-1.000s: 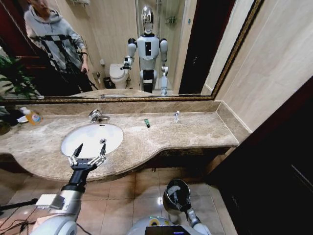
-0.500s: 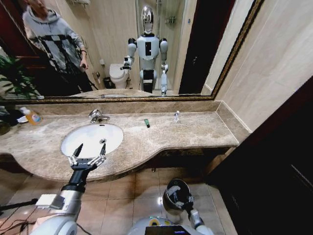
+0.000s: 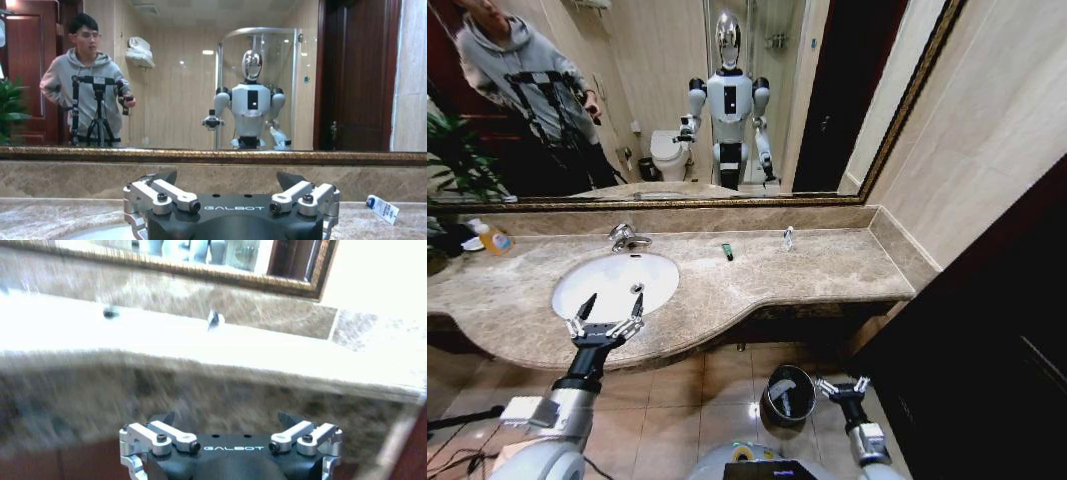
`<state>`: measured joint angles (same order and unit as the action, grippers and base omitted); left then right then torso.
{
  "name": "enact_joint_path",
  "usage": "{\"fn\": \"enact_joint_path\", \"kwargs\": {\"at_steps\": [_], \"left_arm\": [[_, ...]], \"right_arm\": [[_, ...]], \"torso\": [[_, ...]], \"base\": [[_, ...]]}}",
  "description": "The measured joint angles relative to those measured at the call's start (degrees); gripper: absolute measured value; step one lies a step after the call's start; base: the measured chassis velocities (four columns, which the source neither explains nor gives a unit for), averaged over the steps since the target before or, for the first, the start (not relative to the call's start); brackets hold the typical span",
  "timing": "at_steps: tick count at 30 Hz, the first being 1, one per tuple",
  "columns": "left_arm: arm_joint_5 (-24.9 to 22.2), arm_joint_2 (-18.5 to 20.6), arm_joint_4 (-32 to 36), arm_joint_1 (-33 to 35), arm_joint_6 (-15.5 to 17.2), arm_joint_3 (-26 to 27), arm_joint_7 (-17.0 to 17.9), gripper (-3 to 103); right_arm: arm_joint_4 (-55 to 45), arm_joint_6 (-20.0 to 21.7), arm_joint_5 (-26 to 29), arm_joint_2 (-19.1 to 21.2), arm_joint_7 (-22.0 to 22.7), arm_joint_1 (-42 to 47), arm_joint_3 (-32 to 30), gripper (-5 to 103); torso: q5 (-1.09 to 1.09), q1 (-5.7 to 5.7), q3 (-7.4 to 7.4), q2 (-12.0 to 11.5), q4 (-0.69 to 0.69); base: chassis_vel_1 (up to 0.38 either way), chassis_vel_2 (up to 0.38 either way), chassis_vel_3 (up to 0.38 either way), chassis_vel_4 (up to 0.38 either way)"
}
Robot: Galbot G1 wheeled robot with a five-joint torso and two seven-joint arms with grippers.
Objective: Pick up the trash from the sink and place it in the trash bin.
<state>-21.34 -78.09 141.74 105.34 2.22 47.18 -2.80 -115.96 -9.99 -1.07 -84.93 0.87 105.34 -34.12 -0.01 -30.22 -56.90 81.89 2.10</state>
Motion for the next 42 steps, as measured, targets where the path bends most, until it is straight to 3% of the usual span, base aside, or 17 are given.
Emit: {"fn": "enact_joint_path", "kwargs": {"at_steps": [4, 8, 10, 15, 25, 35, 42], "left_arm": [[0.0, 0.0, 0.0, 0.0, 0.0, 0.0, 0.0, 100], [0.0, 0.0, 0.0, 0.0, 0.0, 0.0, 0.0, 100], [0.0, 0.0, 0.0, 0.0, 0.0, 0.0, 0.0, 100], [0.0, 0.0, 0.0, 0.0, 0.0, 0.0, 0.0, 100], [0.0, 0.0, 0.0, 0.0, 0.0, 0.0, 0.0, 100], [0.0, 0.0, 0.0, 0.0, 0.0, 0.0, 0.0, 100], [0.0, 0.0, 0.0, 0.0, 0.0, 0.0, 0.0, 100]], "right_arm": [[-5.1, 6.9, 11.8, 3.3, 0.9, -4.1, 3.5, 100], [-6.1, 7.4, 13.6, 5.3, 0.9, -6.7, 4.2, 100], [-7.5, 9.3, 15.5, 9.2, 1.2, -11.0, 4.4, 100], [-6.7, 12.4, 15.5, 10.1, 1.8, -16.0, 5.1, 100], [1.9, 14.2, 14.1, 10.9, 2.3, -27.8, 8.0, 100], [17.1, 20.6, 21.1, 14.2, 5.1, -46.9, 14.7, 100], [25.1, 20.8, 19.9, 12.6, 7.8, -54.2, 18.7, 100]], "torso": [[0.0, 0.0, 0.0, 0.0, 0.0], [0.02, 0.0, 0.0, 0.0, 0.01], [0.01, -0.01, -0.01, 0.0, 0.02], [0.01, -0.01, -0.01, 0.0, 0.01], [0.02, -0.01, -0.01, 0.0, 0.0], [0.02, -0.01, -0.01, 0.0, 0.01], [0.01, -0.01, -0.01, 0.0, 0.01]], "base": [[0.0, 0.0, 0.0, 0.0], [0.0, 0.0, 0.0, 0.0], [0.0, 0.0, 0.0, 0.0], [0.0, 0.0, 0.0, 0.0], [0.0, 0.0, 0.0, 0.0], [0.0, 0.0, 0.0, 0.0], [0.0, 0.0, 0.0, 0.0]]}}
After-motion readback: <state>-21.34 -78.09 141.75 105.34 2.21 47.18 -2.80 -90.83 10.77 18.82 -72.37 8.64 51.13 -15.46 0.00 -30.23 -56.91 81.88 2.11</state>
